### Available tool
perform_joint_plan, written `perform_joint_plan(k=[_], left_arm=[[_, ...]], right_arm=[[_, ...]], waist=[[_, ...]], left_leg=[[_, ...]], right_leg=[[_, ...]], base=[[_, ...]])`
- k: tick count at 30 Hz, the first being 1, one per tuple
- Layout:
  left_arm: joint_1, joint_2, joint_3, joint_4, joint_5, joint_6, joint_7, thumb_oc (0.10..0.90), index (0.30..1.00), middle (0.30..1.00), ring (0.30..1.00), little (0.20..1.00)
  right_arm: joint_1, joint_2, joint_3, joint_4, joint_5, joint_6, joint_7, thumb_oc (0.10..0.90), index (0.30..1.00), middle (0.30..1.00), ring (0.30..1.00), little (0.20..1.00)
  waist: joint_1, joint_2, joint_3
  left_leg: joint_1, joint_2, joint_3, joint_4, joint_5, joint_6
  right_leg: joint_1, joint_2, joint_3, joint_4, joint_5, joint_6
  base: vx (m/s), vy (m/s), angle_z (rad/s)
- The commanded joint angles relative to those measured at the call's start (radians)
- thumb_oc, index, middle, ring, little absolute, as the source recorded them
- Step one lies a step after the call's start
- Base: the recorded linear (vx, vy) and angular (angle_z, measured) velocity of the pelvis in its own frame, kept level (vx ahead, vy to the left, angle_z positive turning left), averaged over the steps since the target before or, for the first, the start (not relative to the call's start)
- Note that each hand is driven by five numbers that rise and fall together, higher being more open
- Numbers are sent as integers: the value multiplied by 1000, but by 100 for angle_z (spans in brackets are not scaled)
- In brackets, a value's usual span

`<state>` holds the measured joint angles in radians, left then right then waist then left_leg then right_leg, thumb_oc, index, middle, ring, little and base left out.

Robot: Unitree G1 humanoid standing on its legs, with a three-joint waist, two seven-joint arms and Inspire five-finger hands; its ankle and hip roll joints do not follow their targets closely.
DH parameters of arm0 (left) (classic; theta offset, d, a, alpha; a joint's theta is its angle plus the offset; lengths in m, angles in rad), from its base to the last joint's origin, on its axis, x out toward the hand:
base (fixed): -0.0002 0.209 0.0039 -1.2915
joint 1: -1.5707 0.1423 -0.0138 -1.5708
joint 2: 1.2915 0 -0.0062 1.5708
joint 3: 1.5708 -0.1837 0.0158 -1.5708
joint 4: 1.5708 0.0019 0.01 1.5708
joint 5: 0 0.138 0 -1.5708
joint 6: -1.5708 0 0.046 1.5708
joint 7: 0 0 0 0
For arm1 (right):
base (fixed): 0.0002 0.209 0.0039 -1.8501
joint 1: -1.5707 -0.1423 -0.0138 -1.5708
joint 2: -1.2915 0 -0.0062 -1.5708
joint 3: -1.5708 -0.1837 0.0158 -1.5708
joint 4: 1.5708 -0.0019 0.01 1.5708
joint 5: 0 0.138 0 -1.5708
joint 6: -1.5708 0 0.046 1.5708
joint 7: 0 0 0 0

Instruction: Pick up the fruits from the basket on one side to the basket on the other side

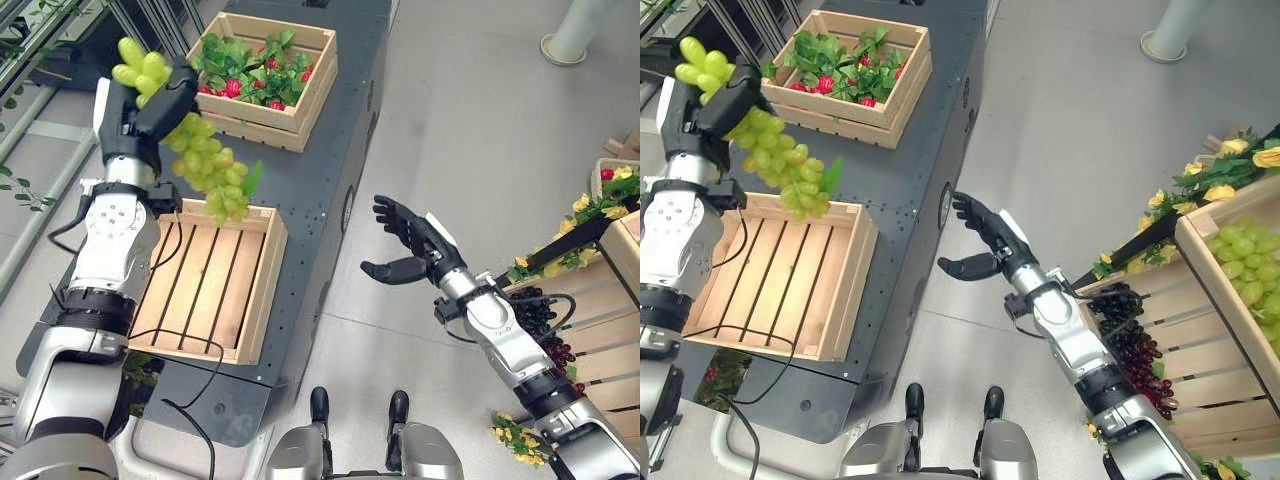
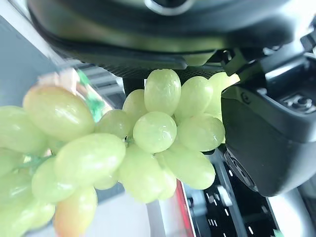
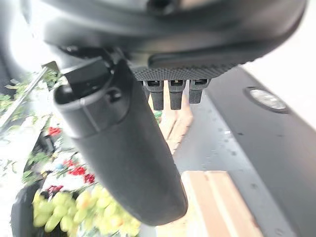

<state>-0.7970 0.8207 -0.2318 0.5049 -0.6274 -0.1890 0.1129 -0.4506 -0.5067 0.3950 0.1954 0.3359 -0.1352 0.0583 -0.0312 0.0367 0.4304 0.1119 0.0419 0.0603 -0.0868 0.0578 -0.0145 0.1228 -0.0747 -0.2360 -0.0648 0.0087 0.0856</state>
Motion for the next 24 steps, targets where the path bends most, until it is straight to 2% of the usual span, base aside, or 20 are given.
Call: perform_joint_plan(k=[1,7,13,18,24], left_arm=[[-106,-51,-37,16,21,-126,-21,400,300,300,300,300],[-129,-81,-65,-1,36,-119,-57,400,300,300,300,300],[-150,-151,-103,-44,24,-113,-70,400,300,300,300,300],[-170,-215,-135,-49,-3,-93,-86,400,300,300,300,300],[-180,-277,-170,-76,2,-90,-113,400,300,300,300,300]], right_arm=[[8,19,25,-49,122,-42,-6,800,900,900,900,900],[-71,81,20,-32,231,-5,-27,800,900,900,900,900],[-152,135,22,-36,232,38,-99,800,900,900,900,900],[-213,156,43,-5,268,115,-103,800,900,900,900,900],[-270,180,59,23,321,134,-117,800,900,900,900,900]], waist=[[8,29,-330],[13,30,-349],[6,28,-356],[1,17,-375],[-1,4,-384]], left_leg=[[-34,-72,-36,0,-70,-10],[-34,-65,-12,0,-75,-8],[-29,-56,-9,0,-79,-10],[-23,-49,-7,0,-80,-12],[-17,-44,-4,0,-82,-13]], right_leg=[[-13,-14,10,10,-25,-16],[-14,-18,14,-18,-8,-13],[-11,-11,19,-15,-15,-22],[-4,-5,26,-22,-16,-27],[-2,4,36,-22,-17,-34]], base=[[-13,-78,0],[24,-55,-3],[33,-37,-1],[49,-36,-4],[22,-29,-5]])
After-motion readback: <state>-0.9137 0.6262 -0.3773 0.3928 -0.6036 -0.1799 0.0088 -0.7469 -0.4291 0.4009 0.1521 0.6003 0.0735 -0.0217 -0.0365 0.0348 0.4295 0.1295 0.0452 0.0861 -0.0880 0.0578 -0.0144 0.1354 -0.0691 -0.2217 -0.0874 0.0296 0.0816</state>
